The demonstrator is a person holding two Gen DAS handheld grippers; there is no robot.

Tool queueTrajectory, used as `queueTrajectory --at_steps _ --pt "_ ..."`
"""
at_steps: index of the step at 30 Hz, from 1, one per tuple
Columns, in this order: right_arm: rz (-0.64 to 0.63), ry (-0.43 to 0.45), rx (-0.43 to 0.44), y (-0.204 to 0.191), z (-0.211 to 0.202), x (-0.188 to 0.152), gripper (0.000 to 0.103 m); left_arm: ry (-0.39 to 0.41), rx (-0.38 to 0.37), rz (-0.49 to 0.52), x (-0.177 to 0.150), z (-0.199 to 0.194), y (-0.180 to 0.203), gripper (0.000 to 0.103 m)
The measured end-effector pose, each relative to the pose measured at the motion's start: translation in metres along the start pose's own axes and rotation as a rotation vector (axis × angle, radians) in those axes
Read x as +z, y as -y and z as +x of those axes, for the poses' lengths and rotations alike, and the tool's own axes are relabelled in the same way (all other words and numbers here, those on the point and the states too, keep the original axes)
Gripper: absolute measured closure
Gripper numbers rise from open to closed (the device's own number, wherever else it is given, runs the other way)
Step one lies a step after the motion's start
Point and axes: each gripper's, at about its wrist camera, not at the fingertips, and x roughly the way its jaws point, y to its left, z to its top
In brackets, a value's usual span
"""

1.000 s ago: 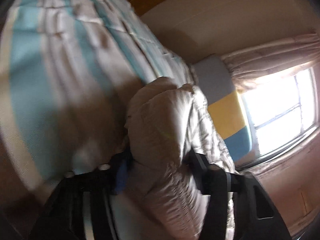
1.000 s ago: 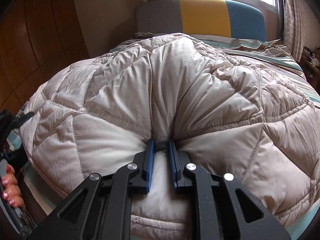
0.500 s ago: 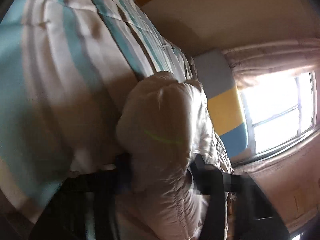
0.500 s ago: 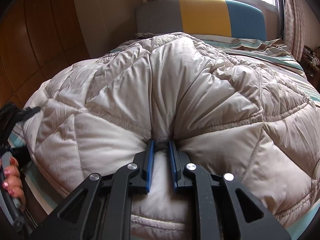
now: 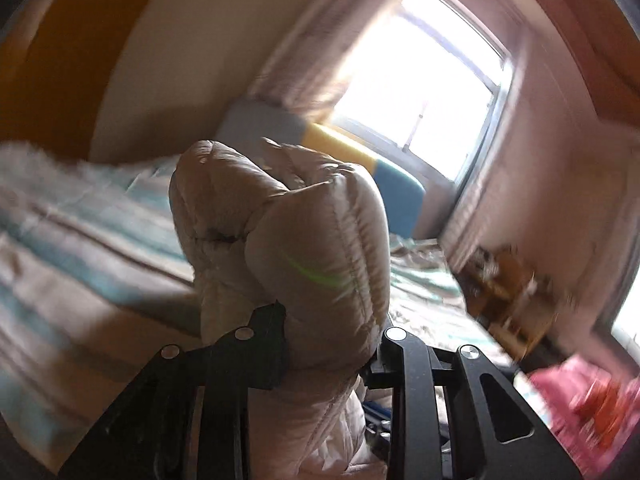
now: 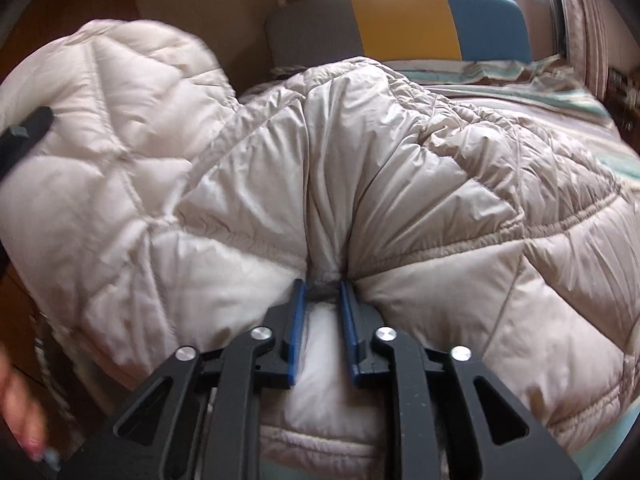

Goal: Fold large clothes

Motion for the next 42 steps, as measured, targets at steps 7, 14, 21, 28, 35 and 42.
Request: queueTrajectory --at_steps 7,14,21,28,35,42 --pt "0.039 0.134 -0.171 0.045 -0.068 0.002 0.057 -0.003 -0.012 0.107 0.004 0.009 0.029 0.076" --pt "0.186 0.073 -0.321 0.115 -0.078 -0.011 0.065 -0.002 -0.068 0.182 0.006 0.016 0.058 0.076" --pt "0.129 0.057 -0.316 0.100 -0.073 -0.019 0.061 -0.031 -0.182 0.325 -0.012 0.035 0.116 0.076" --pt "0.250 0.152 -0.220 0.121 -0.122 -0.026 0.061 -0.113 -0.295 0.424 -0.051 0.051 0.159 0.076" --pt "0.358 0.231 -0.235 0.159 -0.174 -0.025 0.058 -0.260 -0.379 0.498 -0.101 0.081 0.185 0.075" --pt "0.341 0.204 -0.072 0.160 -0.184 0.002 0.051 -0.338 -0.395 0.559 -0.133 0.098 0.190 0.075"
